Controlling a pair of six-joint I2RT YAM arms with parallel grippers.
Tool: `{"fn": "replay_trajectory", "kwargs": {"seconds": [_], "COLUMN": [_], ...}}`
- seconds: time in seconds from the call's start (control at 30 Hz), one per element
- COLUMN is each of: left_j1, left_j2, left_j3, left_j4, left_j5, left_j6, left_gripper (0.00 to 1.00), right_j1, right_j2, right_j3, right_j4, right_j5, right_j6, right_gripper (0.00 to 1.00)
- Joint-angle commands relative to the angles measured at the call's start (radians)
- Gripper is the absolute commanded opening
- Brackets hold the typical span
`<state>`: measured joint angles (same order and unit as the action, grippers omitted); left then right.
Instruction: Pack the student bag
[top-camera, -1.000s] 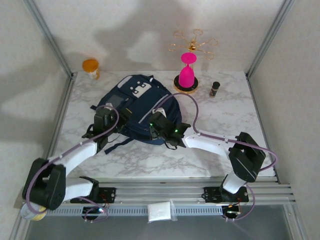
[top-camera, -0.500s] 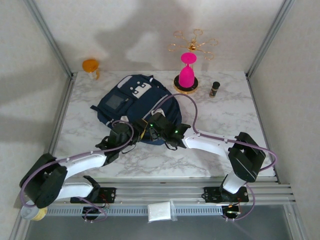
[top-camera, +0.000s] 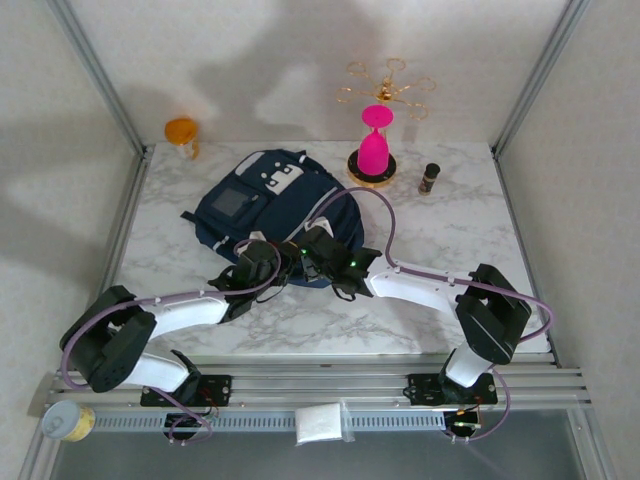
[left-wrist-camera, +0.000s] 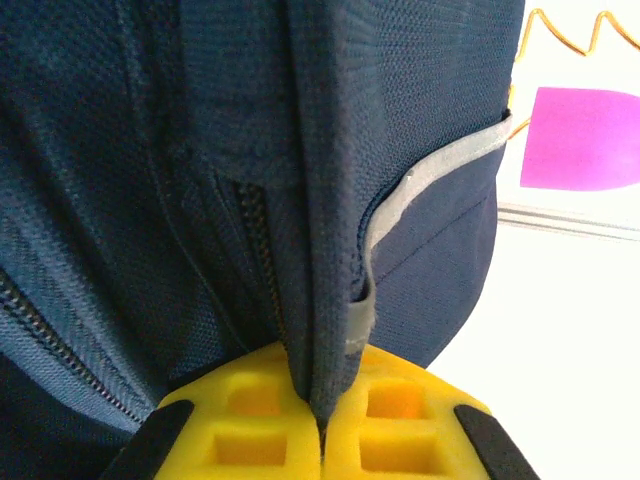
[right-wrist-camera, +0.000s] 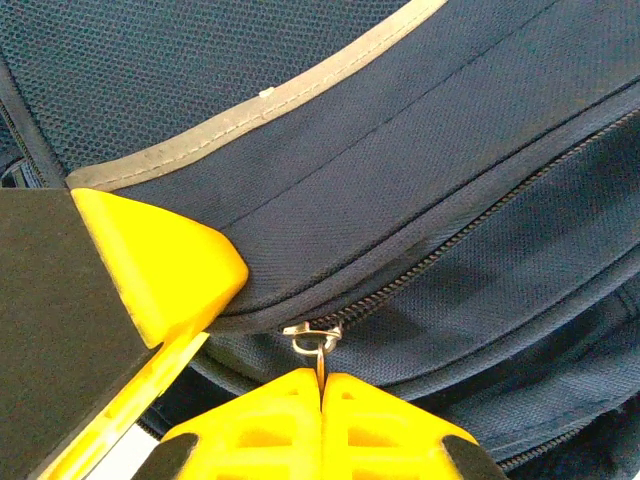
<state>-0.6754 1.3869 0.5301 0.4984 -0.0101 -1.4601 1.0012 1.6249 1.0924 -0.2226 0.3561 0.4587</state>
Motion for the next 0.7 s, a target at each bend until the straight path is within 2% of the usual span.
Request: {"fn": "replay_trajectory", "kwargs": {"seconds": [0.0, 0.1, 0.23, 0.4, 0.5, 0.57, 0.67], "left_j1": [0.031, 0.066, 0.185, 0.460, 0.578, 0.608, 0.586], "left_j2": [-0.073, -0.166, -0.319, -0.422, -0.452, -0.415, -0.414], "left_j3": [-0.010, -0.036, -0.110, -0.071, -0.028, 0.022, 0.048], "left_j4": [-0.105, -0.246, -0.339, -0.573, -0.617, -0.635, -0.601], "left_j5": [-0.155, -0.160, -0.069, 0.073, 0.161, 0.237, 0.310], "left_j6": [0.079, 0.131, 0.236, 0.481, 0.593, 0.635, 0.607], "left_gripper": [0.00, 0.00, 0.00, 0.00, 0.00, 0.00, 0.02], "right_j1": [-0.013, -0.025, -0.033, -0.032, -0.025, -0.003, 0.039], "right_j2": [-0.052, -0.063, -0.056, -0.015, 0.003, 0.018, 0.042], "right_j3": [-0.014, -0.020, -0.029, -0.004, 0.034, 0.057, 0.078], "right_j4": [-0.045, -0.079, -0.093, -0.079, -0.059, -0.034, 0.005], "right_j5": [0.100, 0.129, 0.140, 0.154, 0.125, 0.082, 0.045], "right_j6": [-0.025, -0.033, -0.055, -0.069, -0.070, -0.090, -0.107], "right_gripper": [0.00, 0.00, 0.00, 0.00, 0.00, 0.00, 0.00]}}
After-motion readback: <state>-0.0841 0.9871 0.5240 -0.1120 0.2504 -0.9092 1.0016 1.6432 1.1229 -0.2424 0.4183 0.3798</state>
